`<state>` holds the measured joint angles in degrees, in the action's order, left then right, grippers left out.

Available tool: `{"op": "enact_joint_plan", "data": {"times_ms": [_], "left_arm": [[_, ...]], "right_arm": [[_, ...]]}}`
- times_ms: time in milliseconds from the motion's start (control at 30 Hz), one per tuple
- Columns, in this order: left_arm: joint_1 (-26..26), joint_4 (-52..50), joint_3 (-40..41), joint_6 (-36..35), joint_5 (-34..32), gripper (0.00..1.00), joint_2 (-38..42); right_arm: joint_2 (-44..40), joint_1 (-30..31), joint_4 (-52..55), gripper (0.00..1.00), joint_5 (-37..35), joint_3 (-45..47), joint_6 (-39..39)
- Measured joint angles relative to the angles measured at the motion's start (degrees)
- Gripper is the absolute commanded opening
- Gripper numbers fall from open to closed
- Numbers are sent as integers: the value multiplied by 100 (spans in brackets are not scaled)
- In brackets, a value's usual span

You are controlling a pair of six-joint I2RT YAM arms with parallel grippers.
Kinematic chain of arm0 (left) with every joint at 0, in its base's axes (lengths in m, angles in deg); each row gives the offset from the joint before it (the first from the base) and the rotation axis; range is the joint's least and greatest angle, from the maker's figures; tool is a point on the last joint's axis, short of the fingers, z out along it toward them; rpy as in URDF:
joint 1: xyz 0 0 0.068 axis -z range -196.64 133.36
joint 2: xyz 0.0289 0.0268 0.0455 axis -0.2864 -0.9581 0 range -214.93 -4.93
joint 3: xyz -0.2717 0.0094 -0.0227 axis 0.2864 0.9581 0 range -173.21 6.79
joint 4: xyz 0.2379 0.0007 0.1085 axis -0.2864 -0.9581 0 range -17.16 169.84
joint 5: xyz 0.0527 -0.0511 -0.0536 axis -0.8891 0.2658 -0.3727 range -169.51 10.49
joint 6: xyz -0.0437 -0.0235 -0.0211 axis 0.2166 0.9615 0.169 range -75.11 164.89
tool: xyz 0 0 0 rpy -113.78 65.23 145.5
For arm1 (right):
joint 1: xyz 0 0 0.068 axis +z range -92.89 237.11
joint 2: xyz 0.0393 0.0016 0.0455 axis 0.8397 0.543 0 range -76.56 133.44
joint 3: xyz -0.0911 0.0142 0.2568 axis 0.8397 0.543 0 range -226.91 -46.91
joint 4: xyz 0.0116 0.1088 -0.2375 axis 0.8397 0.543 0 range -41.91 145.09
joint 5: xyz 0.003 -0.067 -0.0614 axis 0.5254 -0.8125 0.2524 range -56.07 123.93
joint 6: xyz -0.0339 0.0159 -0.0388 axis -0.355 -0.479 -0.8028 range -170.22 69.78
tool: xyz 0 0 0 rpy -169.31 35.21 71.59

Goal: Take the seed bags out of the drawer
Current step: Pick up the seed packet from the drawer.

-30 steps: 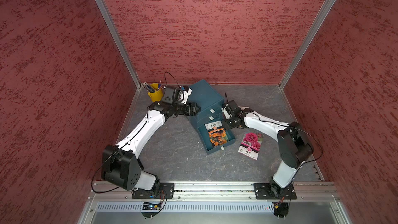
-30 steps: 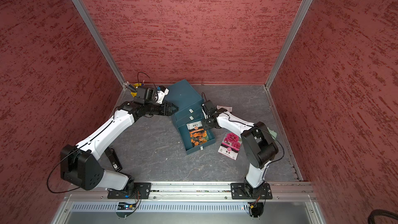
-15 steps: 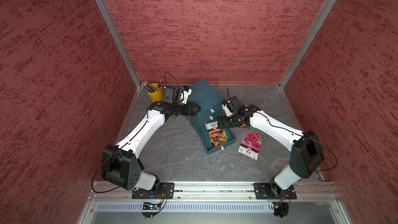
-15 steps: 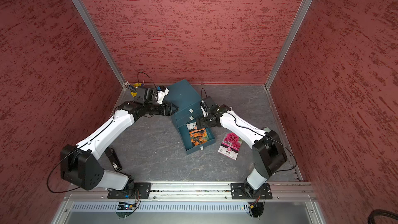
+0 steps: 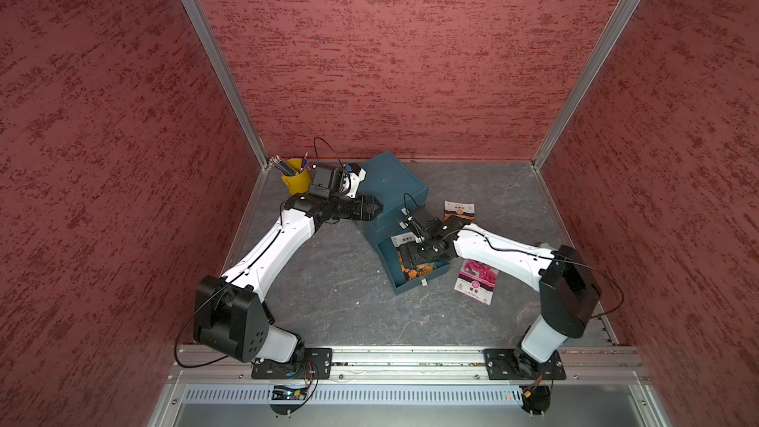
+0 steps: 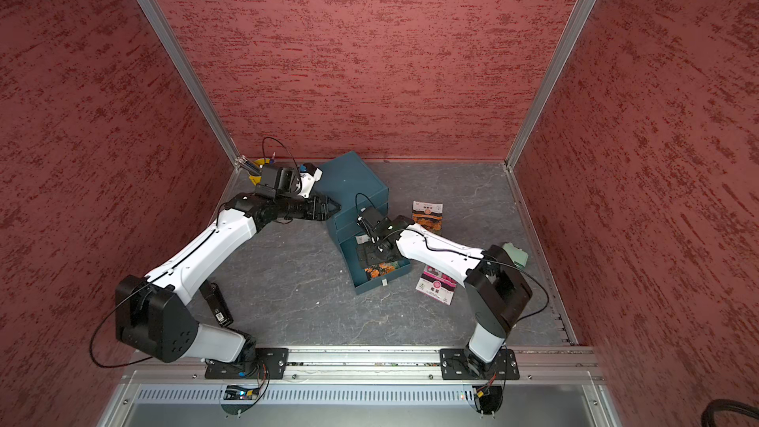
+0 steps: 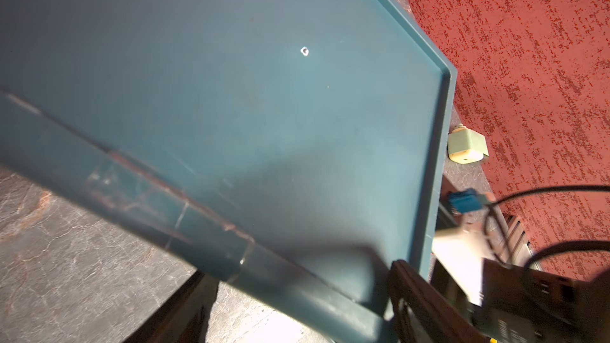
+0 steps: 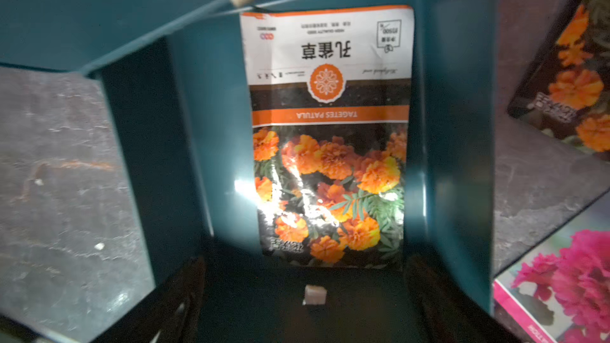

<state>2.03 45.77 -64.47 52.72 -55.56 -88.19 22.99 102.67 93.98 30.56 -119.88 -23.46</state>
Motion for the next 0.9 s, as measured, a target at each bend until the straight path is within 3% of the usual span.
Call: {"op": "enact_joint_plan", "data": {"times_ms": [900], "left_arm": [[-2,0,0,-66,0,84,0]], "right_arm": [[1443,-304,424,98,-210,-710,-4]]}}
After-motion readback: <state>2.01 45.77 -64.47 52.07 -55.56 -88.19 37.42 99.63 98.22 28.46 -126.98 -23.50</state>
